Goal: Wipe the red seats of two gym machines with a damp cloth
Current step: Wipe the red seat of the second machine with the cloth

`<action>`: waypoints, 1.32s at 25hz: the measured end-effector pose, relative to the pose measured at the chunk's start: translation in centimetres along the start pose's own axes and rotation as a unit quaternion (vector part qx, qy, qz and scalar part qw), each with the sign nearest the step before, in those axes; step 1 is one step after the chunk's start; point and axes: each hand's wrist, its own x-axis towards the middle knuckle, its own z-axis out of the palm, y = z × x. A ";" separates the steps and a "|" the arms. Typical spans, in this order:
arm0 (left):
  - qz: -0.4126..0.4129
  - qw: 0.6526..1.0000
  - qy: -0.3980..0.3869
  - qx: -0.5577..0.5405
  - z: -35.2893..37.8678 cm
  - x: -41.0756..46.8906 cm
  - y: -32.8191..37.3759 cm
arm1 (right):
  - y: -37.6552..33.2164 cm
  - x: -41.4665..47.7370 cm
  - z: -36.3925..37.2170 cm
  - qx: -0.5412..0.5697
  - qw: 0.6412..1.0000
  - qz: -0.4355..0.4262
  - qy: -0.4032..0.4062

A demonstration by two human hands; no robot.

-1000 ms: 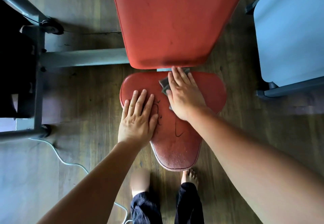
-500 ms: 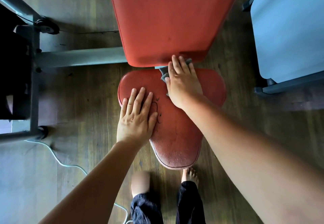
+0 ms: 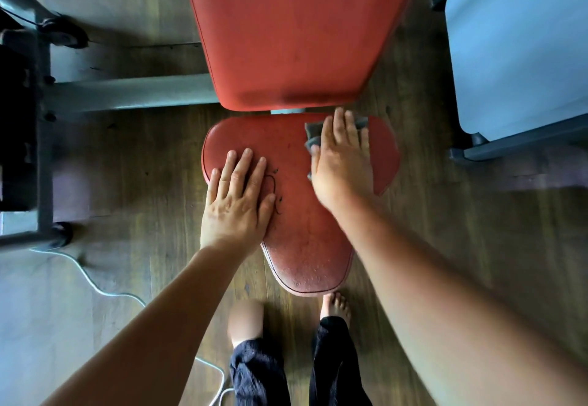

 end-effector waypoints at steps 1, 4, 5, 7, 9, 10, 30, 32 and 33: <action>-0.001 1.000 0.000 0.001 -0.1 0.0 0.0 | -1.1 -3.6 0.5 0.012 1.000 0.000 0.000; -0.003 1.000 -0.009 0.007 -0.2 0.1 0.2 | -1.7 -9.8 0.8 0.054 0.997 -0.057 -0.022; -0.002 1.000 -0.013 0.007 -0.3 0.2 0.2 | -0.7 -7.9 0.8 0.047 0.997 -0.052 -0.019; -0.004 1.000 -0.018 0.007 -0.3 0.1 0.2 | 1.8 -1.6 0.1 0.016 1.000 0.015 0.002; -0.003 1.000 -0.021 0.005 -0.3 0.2 0.1 | 3.8 2.4 -0.7 -0.010 0.996 0.085 0.018; -0.005 1.000 -0.023 0.006 -0.3 0.2 0.1 | 3.3 1.9 -0.4 -0.005 0.995 0.100 0.021; -0.010 1.000 -0.017 0.000 -0.4 0.1 0.2 | 3.4 -0.5 0.1 0.006 0.999 -0.026 0.025; -0.006 1.000 -0.019 -0.005 -0.6 0.2 0.1 | 3.0 1.2 0.0 0.004 0.999 0.001 0.035; -0.004 1.000 -0.024 -0.005 -0.7 0.2 0.1 | 2.2 -0.2 0.3 0.020 0.999 -0.007 0.042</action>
